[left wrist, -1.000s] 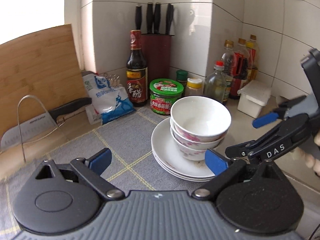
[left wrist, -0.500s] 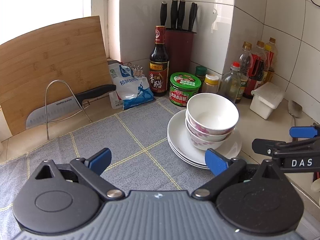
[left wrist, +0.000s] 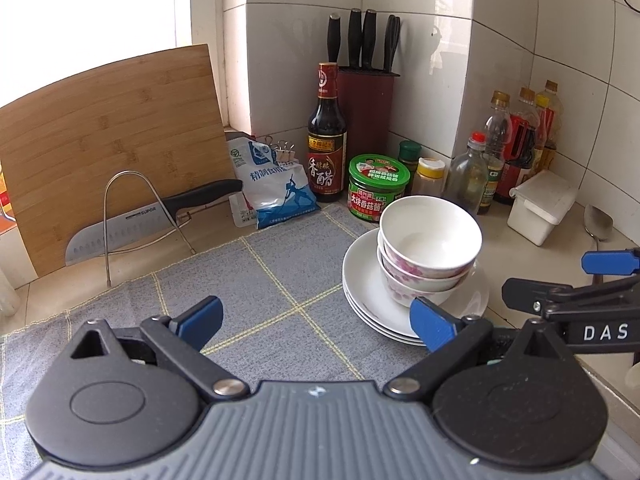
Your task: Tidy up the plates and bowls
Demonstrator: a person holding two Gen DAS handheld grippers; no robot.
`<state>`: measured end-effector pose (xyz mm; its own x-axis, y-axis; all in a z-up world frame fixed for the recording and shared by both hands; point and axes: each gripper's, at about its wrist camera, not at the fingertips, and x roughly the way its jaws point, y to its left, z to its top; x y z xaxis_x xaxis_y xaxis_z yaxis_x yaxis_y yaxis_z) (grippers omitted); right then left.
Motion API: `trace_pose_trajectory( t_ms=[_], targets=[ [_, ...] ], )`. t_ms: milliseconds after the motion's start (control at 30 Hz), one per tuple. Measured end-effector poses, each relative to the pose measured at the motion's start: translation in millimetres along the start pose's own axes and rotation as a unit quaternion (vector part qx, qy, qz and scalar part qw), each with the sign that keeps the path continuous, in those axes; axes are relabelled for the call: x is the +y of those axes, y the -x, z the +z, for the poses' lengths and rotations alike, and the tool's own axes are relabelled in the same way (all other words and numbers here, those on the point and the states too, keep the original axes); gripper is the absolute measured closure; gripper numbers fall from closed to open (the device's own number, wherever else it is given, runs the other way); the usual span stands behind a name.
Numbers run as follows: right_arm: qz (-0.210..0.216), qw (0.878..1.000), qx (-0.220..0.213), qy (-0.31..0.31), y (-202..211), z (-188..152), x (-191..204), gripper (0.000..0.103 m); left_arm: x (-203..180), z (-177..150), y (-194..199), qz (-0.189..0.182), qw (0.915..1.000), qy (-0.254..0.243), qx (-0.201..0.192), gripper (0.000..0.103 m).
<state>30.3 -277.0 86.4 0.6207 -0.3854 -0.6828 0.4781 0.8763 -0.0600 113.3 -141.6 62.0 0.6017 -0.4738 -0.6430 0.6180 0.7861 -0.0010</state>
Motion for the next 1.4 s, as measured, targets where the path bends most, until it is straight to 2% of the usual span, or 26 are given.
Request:
trace_pose_trajectory(
  t_ms=[1400],
  targets=[
    [0.004, 1.000, -0.006, 0.004, 6.7, -0.4, -2.6, 0.000, -7.2, 3.7, -2.2, 0.002, 1.0000, -0.002, 0.000, 0.004]
  ],
)
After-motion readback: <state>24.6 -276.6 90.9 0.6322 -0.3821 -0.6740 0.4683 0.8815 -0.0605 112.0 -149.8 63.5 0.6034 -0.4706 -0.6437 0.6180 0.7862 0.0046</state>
